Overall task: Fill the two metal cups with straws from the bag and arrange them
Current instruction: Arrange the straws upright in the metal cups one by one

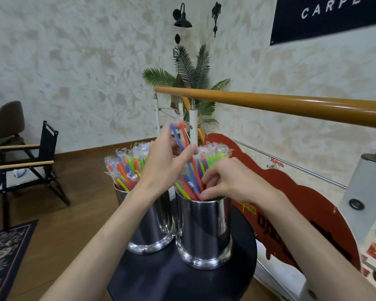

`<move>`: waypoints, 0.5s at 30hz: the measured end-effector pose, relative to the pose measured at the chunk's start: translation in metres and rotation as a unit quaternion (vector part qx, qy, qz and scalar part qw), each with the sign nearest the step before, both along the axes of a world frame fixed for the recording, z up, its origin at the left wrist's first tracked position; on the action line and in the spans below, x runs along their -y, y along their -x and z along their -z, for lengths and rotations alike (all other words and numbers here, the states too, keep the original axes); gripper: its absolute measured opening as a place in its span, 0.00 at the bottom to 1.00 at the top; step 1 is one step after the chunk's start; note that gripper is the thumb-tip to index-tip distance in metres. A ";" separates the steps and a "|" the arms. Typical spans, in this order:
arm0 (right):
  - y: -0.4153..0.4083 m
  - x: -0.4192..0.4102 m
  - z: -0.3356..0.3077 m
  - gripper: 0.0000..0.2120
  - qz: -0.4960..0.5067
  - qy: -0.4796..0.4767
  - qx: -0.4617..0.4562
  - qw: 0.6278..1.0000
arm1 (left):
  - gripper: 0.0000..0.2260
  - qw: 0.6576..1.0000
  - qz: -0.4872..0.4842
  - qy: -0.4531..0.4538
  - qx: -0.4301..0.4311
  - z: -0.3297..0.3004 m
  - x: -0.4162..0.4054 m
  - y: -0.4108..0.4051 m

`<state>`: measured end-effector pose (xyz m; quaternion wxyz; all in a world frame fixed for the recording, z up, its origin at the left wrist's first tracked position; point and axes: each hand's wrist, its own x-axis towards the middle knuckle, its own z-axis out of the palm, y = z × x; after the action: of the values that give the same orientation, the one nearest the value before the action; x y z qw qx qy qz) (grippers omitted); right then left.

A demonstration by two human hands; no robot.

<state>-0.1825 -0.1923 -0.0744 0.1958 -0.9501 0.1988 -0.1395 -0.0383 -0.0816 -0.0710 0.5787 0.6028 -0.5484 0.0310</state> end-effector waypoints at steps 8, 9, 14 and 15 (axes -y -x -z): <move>0.006 0.010 -0.002 0.07 0.086 0.049 0.058 0.993 | 0.36 0.992 -0.091 0.015 0.080 0.003 0.003 -0.005; 0.005 0.011 0.000 0.07 0.090 0.049 0.058 0.993 | 0.35 0.991 -0.099 0.005 0.095 0.003 0.003 -0.005; 0.001 0.010 0.005 0.09 0.111 0.073 0.054 0.990 | 0.08 0.963 -0.154 -0.086 0.203 0.000 0.002 -0.006; 0.000 0.010 0.005 0.09 0.117 0.074 0.056 0.989 | 0.13 0.960 -0.158 -0.103 0.206 0.001 0.002 -0.006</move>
<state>-0.1827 -0.2022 -0.0796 0.1177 -0.9228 0.2867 -0.2290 -0.0320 -0.0835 -0.0715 0.3757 0.7184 -0.5542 0.1889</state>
